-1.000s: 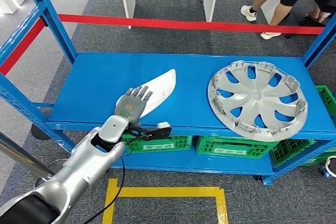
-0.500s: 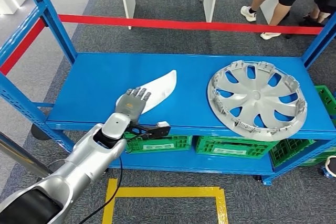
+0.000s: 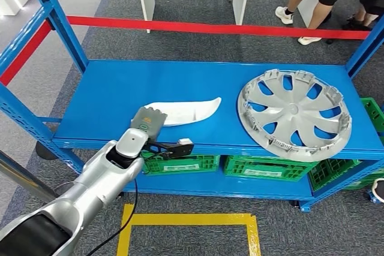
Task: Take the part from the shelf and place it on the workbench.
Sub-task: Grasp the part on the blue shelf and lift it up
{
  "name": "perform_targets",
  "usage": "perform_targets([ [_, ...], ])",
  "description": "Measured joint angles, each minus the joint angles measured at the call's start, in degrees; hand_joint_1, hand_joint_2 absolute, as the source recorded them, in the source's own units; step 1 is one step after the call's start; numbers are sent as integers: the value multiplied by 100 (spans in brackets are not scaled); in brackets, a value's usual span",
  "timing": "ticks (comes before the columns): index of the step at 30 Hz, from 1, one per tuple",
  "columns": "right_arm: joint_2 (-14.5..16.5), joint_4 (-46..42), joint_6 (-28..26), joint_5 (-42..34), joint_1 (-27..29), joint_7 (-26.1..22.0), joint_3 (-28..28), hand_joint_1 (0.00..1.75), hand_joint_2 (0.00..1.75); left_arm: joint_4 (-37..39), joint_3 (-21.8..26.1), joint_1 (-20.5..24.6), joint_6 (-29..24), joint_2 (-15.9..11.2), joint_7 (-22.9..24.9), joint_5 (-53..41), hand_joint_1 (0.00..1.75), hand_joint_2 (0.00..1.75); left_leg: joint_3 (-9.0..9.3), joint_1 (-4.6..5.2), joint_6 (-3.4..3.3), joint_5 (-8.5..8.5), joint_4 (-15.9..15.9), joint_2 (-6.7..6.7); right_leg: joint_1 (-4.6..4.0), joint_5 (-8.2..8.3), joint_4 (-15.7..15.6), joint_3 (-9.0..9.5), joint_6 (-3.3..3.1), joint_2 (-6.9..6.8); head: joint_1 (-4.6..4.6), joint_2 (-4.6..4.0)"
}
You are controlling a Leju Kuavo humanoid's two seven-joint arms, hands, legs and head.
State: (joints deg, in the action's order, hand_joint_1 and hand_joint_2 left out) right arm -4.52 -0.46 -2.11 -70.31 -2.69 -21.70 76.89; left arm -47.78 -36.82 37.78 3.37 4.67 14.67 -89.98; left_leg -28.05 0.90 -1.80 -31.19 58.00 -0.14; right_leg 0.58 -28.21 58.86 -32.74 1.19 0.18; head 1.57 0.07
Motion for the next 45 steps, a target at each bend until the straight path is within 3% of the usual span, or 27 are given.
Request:
perform_targets([
  [19, 0, 0, 50, 0, 2, -62, 52, 0, 175, -13, 2, 19, -326, -97, -863, 566, 175, 175, -1, -1, 0, 0, 1, 0, 0, 0, 0, -1, 0, 0, 1, 0],
  [24, 0, 2, 55, 2, 5, -79, 96, 0, 175, -89, 109, -3, -396, -117, -1282, 1321, 175, 175, -2, 0, 0, 0, 1, 0, 0, 1, 0, 0, 0, 0, 1, 0],
  [29, 0, 8, 66, -8, 26, -107, 137, 0, 175, -744, 357, -240, -397, -148, -1749, 2708, 175, 175, -4, 0, 0, 0, 1, 0, 0, 0, 0, -2, 0, 0, 1, 0],
  [34, 0, 13, 73, -11, 42, -116, 144, 0, 175, -1234, 520, -387, -329, -185, -1842, 3039, 175, 175, -5, 0, 0, 0, 1, 0, 0, 0, 0, -4, 0, -1, 0, 0],
  [38, -1, 15, 83, -19, 57, -152, 144, 0, 175, -1654, 647, -623, -673, -201, -2185, 3662, 175, 175, -6, -1, 0, 0, 1, 0, 0, 0, 0, -4, 0, 1, 1, 0],
  [45, 0, 15, 71, -143, 100, -232, 139, 0, 175, -3147, 776, -1335, -1053, -291, -2420, 4765, 175, 175, -12, -1, 0, -1, 0, 0, 0, -1, 0, -10, 0, 0, 1, 0],
])
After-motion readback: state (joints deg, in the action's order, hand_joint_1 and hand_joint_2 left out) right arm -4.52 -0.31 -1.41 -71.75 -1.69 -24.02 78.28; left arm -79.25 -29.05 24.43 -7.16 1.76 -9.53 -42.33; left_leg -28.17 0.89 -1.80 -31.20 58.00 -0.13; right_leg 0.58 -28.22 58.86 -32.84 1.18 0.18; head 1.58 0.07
